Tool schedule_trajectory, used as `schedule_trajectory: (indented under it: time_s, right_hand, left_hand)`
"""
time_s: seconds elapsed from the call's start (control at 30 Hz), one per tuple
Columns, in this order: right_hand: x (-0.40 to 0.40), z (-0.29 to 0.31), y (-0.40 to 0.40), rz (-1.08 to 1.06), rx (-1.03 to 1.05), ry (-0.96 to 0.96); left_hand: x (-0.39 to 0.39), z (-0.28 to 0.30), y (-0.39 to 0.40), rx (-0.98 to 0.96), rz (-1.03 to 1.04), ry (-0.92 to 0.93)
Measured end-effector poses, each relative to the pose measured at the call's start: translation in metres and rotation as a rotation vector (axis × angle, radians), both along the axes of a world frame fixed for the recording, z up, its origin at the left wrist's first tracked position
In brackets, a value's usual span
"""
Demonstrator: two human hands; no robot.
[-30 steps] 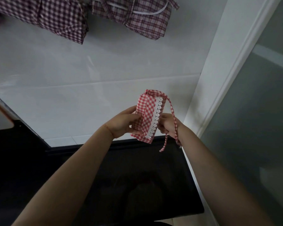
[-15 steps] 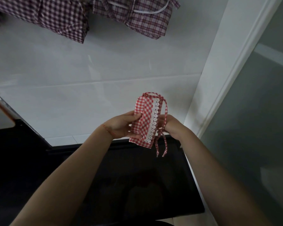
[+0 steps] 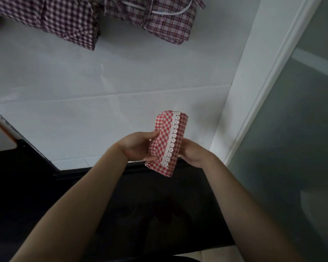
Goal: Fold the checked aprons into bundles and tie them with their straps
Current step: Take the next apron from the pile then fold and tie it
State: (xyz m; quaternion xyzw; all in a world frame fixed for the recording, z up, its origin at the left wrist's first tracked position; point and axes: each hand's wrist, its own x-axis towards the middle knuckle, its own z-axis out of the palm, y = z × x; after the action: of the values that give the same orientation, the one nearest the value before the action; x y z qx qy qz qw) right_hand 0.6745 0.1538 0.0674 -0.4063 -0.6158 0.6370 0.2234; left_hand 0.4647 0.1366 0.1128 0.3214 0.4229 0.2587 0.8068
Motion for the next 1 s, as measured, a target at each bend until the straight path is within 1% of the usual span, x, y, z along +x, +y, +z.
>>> schedule_trajectory:
  time_s: [0.07, 0.13, 0.27, 0.33, 0.4, 0.47, 0.53, 0.67, 0.73, 0.8, 0.87, 1.0]
  right_hand:
    - [-0.003, -0.001, -0.008, 0.073, -0.077, 0.119]
    - [-0.004, -0.004, -0.01, 0.084, -0.105, 0.152]
    - [-0.005, -0.007, -0.008, 0.031, -0.123, 0.096]
    - [-0.004, -0.006, -0.008, -0.001, -0.145, 0.042]
    - [0.001, -0.006, -0.006, -0.027, -0.143, -0.031]
    - [0.006, -0.004, -0.003, -0.028, -0.099, -0.116]
    - [0.012, 0.004, -0.003, -0.009, -0.044, -0.213]
    - [0.008, 0.027, -0.006, 0.099, 0.12, -0.483]
    - [-0.001, 0.037, -0.006, 0.164, 0.254, -0.582]
    - [-0.011, 0.043, -0.003, 0.193, 0.408, -0.671]
    - [-0.016, 0.045, 0.002, 0.176, 0.499, -0.709]
    - [-0.013, 0.039, 0.01, 0.065, 0.585, -0.731]
  left_hand:
    - [0.001, -0.002, 0.0, 0.012, -0.067, -0.018]
    - [0.001, -0.005, 0.001, 0.009, -0.072, 0.008]
    - [-0.004, -0.01, 0.0, -0.01, -0.015, 0.064]
    - [-0.006, -0.009, 0.0, -0.009, 0.016, 0.123]
    - [-0.008, -0.007, 0.002, 0.003, 0.071, 0.218]
    - [-0.01, -0.006, 0.005, 0.024, 0.143, 0.341]
    - [-0.011, -0.006, 0.005, 0.065, 0.219, 0.51]
    - [-0.003, -0.015, 0.006, 0.288, 0.25, 0.876]
    - [0.006, -0.016, 0.001, 0.458, 0.162, 1.114]
    - [0.018, -0.018, -0.001, 0.606, 0.008, 1.321]
    - [0.029, -0.018, -0.003, 0.675, -0.12, 1.381]
    - [0.034, -0.017, 0.001, 0.745, -0.326, 1.398]
